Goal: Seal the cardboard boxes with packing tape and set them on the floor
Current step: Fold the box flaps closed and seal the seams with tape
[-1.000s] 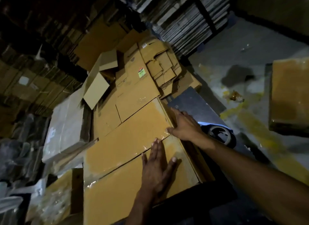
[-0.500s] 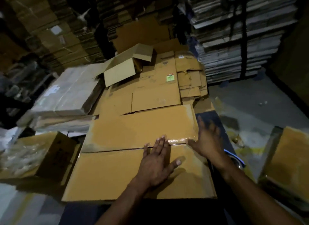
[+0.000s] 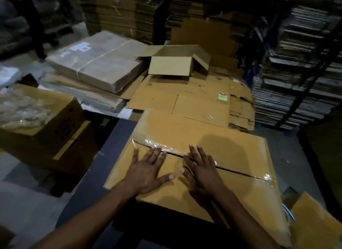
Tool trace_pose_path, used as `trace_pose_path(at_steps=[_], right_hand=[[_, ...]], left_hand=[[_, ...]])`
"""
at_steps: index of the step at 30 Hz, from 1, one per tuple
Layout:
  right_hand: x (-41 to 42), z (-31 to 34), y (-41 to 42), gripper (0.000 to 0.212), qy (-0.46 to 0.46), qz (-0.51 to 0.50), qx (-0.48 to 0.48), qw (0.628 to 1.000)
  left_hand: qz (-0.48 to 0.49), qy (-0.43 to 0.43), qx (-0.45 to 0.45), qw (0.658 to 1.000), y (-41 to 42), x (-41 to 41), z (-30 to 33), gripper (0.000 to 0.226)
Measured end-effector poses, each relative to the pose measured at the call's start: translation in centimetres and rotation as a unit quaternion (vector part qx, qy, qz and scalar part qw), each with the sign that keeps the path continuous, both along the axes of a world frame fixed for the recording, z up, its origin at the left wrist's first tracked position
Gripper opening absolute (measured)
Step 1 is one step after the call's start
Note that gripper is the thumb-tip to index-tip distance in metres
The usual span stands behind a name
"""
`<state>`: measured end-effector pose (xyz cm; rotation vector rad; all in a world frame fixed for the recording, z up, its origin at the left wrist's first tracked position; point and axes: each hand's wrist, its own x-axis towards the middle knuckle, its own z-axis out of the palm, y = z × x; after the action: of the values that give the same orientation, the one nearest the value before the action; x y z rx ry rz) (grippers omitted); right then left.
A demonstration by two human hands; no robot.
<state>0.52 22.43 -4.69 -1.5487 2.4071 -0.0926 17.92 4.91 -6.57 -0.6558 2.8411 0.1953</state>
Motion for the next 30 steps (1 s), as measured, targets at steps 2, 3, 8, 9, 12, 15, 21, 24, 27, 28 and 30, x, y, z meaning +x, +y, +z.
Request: trace_pose_path(at_steps=[2, 3, 8, 9, 12, 15, 21, 24, 27, 28, 30], right_hand=[[0.9, -0.3, -2.1, 0.085, 0.000, 0.009, 0.017, 1.000], [1.3, -0.4, -2.9, 0.081, 0.000, 0.014, 0.024, 1.000], [3.0, -0.1, -5.1, 0.084, -0.003, 0.027, 0.012, 1.000], [3.4, 0.2, -5.7, 0.086, 0.001, 0.040, 0.009, 0.999], [4.7, 0.3, -7.9, 0.089, -0.011, 0.080, 0.019, 0.997], [5.5, -0.6, -9.3, 0.082, -0.008, 0.125, 0.015, 0.992], [5.4, -0.5, -9.9, 0.066, 0.000, 0.120, -0.020, 0.993], [5.0, -0.3, -10.7, 0.087, 0.022, 0.129, 0.014, 0.991], [4.5, -1.1, -10.6, 0.095, -0.006, 0.152, 0.046, 0.987], [4.4, -1.5, -10.4, 0.090, -0.008, 0.153, 0.043, 0.987], [4.3, -1.9, -10.3, 0.081, -0.012, 0.147, 0.037, 0.988]], left_hand=[[-0.016, -0.005, 0.014, 1.000, -0.5, -0.2, 0.0, 0.113], [-0.023, -0.007, 0.021, 0.999, -0.6, -0.3, 0.1, 0.113], [-0.027, 0.039, -0.002, 0.999, -2.9, 1.9, 0.7, 0.105], [-0.015, 0.050, -0.023, 0.998, -3.7, 2.7, 0.5, 0.105], [0.002, 0.049, -0.046, 0.998, -5.5, 4.6, -0.1, 0.105], [-0.022, 0.037, -0.048, 0.998, -6.1, 4.6, 0.1, 0.104], [-0.051, 0.066, -0.043, 0.996, -6.9, 5.1, -0.4, 0.102], [-0.046, 0.094, -0.017, 0.994, -7.4, 5.7, -0.7, 0.102], [-0.040, 0.085, -0.007, 0.996, -7.9, 6.2, -0.6, 0.102], [-0.043, 0.080, -0.003, 0.996, -8.1, 6.2, -0.7, 0.102], [-0.042, 0.079, 0.013, 0.996, -8.5, 6.2, -0.7, 0.105]])
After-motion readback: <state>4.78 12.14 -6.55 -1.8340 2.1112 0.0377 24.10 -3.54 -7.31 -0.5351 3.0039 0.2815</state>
